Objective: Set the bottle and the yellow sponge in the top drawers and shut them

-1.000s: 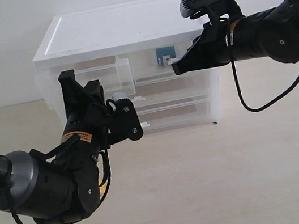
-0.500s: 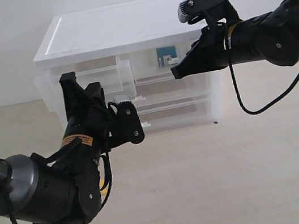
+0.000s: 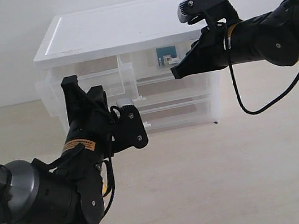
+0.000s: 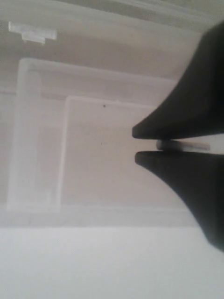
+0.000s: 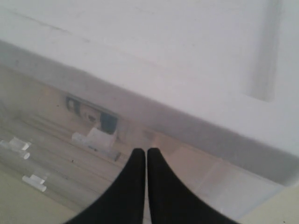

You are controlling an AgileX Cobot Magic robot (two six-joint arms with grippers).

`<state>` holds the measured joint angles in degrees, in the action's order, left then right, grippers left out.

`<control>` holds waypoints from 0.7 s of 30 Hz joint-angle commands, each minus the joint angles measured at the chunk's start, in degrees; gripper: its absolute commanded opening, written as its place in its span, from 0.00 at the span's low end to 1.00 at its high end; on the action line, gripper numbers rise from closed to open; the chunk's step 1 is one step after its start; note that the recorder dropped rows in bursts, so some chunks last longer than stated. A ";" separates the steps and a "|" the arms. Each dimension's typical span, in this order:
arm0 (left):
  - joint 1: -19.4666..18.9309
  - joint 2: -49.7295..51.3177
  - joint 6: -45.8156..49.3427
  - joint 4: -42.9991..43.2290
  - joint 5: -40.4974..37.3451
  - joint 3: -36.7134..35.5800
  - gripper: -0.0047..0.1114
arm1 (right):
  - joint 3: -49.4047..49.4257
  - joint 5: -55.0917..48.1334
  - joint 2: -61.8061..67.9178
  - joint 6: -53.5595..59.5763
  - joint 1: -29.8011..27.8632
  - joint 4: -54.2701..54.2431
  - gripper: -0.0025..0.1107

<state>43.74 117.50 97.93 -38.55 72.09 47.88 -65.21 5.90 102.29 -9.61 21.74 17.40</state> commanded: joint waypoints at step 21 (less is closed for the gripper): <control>2.17 -1.81 -0.26 -1.48 -2.13 -4.49 0.07 | -0.98 2.03 0.29 -0.06 -0.60 -0.33 0.02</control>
<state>44.77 115.76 97.96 -38.99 72.45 44.28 -65.21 5.90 102.29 -9.61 21.74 17.40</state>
